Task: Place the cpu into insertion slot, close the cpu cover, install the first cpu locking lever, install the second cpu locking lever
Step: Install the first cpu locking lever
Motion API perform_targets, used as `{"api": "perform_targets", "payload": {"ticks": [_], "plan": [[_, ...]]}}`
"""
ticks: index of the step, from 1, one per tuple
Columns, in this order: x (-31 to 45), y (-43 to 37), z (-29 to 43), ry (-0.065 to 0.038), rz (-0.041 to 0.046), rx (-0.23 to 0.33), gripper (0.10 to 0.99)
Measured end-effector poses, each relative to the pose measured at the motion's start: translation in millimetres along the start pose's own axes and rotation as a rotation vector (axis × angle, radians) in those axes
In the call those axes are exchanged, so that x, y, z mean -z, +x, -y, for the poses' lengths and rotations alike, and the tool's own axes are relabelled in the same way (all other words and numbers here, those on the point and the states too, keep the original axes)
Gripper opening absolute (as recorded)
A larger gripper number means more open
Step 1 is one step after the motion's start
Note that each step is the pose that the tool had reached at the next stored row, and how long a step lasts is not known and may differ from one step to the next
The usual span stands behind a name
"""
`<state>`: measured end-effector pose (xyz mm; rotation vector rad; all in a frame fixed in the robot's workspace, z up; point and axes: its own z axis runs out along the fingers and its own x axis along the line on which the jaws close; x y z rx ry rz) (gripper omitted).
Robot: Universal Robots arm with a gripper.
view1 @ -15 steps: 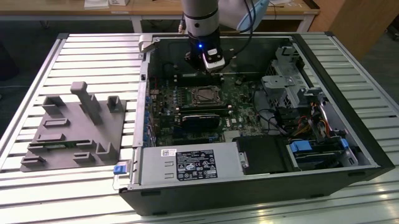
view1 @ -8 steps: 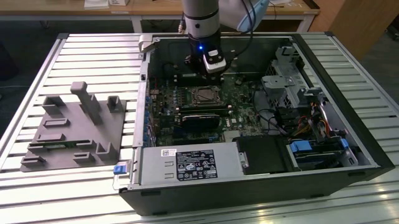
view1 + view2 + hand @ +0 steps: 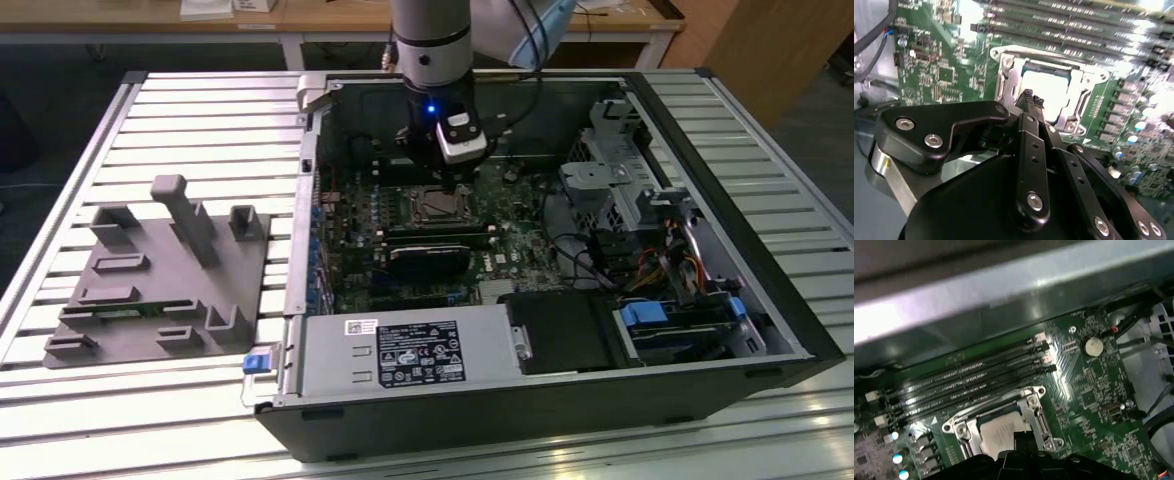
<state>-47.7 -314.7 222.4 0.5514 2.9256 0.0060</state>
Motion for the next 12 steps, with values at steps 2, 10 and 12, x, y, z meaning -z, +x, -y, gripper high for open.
{"api": "perform_targets", "payload": {"ticks": [2,10,12], "plan": [[-0.4,-1.3,2.8,0.006,-0.0137,0.0,0.106],[-1.2,-3.4,6.5,0.021,-0.0525,0.001,0.106],[-1.2,-3.4,6.5,0.021,-0.0526,0.001,0.106]]}}
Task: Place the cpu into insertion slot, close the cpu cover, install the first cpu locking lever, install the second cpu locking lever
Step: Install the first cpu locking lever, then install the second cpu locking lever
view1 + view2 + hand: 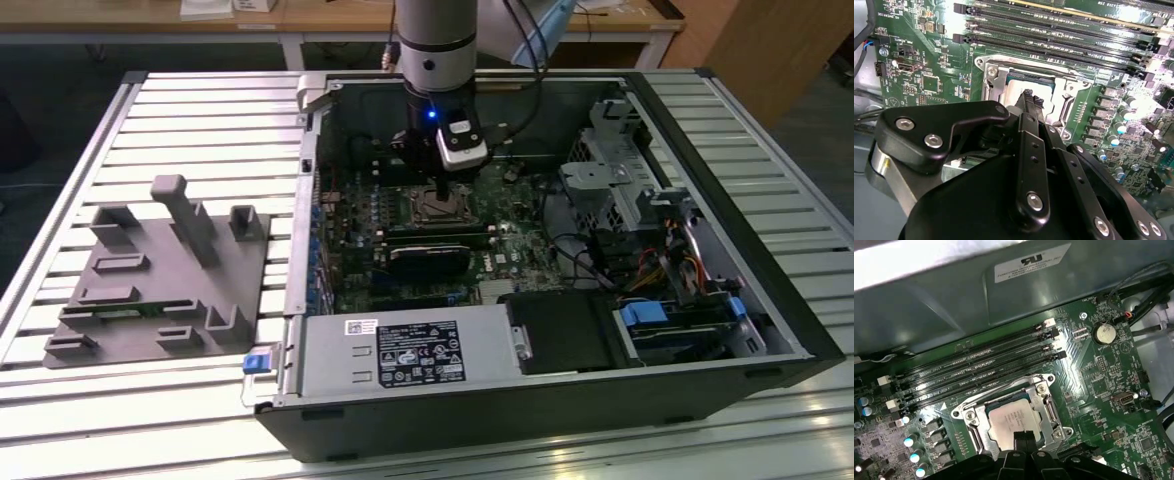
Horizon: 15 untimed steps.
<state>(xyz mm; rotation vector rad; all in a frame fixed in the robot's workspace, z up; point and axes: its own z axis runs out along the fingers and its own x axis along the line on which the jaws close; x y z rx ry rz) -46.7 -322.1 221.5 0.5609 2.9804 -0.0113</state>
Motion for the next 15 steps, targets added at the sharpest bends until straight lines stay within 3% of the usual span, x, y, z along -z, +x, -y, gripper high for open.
{"api": "perform_targets", "payload": {"ticks": [8,15], "plan": [[9.7,-1.0,-0.1,0.0,0.0,0.0,0.106],[10.5,-1.1,-0.1,0.0,0.0,0.0,0.106]]}}
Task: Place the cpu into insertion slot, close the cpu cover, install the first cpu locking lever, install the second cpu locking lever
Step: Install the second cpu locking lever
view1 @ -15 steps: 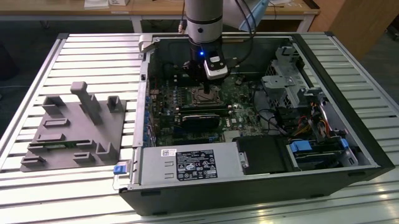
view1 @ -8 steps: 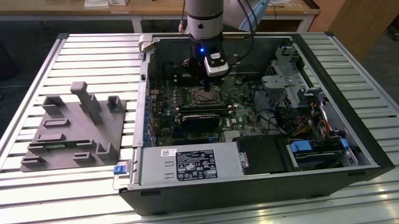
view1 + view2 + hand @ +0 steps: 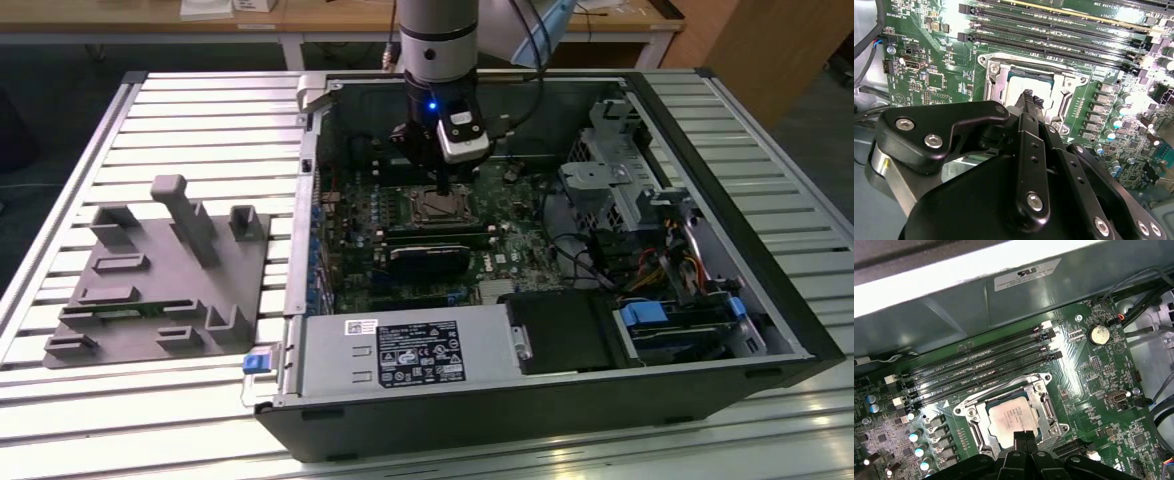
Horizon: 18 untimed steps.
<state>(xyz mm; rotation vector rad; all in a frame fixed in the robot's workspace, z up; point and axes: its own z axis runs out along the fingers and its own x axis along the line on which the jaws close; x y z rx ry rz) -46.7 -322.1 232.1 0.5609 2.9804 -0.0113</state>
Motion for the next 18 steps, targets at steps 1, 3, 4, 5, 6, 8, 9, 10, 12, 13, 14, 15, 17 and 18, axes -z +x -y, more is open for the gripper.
{"api": "perform_targets", "payload": {"ticks": [1,3,4,5,6,8,9,10,12,13,14,15,17,18], "plan": [[0.0,0.0,0.0,0.0,0.0,0.0,0.106],[0.0,0.0,0.0,0.0,0.0,0.0,0.106],[0.1,0.0,0.0,0.0,0.0,0.0,0.106],[0.1,0.0,0.0,0.0,0.0,0.0,0.106],[0.6,0.0,0.1,0.001,-0.0001,0.0,0.106],[2.1,-0.2,0.0,0.0,0.0,0.0,0.106],[3.2,-0.3,0.0,0.0,0.0,0.0,0.106],[4.3,-0.4,0.0,0.0,0.0,0.0,0.106],[6.9,-0.7,-0.1,0.0,0.0,0.0,0.106],[8.4,-0.9,-0.1,0.0,0.0,0.0,0.106],[9.9,-1.1,-0.1,0.0,0.0,0.0,0.106],[11.4,-1.2,-0.1,0.0,0.0,0.0,0.106],[14.0,-1.5,-0.2,0.0,0.0,0.0,0.106],[14.6,-1.6,-0.2,0.0,0.0,0.0,0.106]]}}
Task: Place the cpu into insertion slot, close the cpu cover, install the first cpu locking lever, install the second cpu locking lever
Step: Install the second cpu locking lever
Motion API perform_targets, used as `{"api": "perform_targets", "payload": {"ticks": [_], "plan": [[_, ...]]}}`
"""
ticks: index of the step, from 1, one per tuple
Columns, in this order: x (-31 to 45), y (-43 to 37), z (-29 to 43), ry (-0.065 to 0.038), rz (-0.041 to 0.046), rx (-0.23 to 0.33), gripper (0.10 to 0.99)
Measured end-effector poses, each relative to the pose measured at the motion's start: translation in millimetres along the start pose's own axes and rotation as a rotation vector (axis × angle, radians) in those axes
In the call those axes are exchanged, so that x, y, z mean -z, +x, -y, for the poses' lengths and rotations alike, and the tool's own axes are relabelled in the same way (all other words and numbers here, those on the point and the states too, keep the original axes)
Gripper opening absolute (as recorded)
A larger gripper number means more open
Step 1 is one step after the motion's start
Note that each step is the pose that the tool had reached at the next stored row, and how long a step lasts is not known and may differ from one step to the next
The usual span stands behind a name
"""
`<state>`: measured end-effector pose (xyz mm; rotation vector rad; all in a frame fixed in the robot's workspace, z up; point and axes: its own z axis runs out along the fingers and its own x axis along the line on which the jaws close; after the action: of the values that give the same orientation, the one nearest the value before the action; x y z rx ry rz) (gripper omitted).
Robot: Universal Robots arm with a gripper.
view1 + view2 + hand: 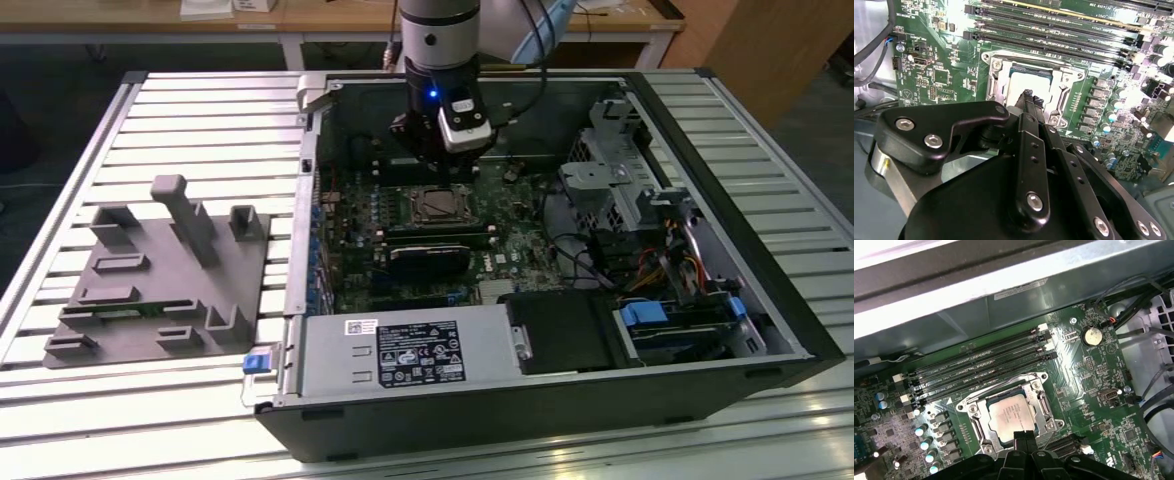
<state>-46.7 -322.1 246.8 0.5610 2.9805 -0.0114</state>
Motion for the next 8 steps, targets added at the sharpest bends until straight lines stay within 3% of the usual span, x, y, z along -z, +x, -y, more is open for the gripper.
{"api": "perform_targets", "payload": {"ticks": [8], "plan": [[0.2,-0.3,0.6,0.0,-0.0001,0.0,0.106]]}}
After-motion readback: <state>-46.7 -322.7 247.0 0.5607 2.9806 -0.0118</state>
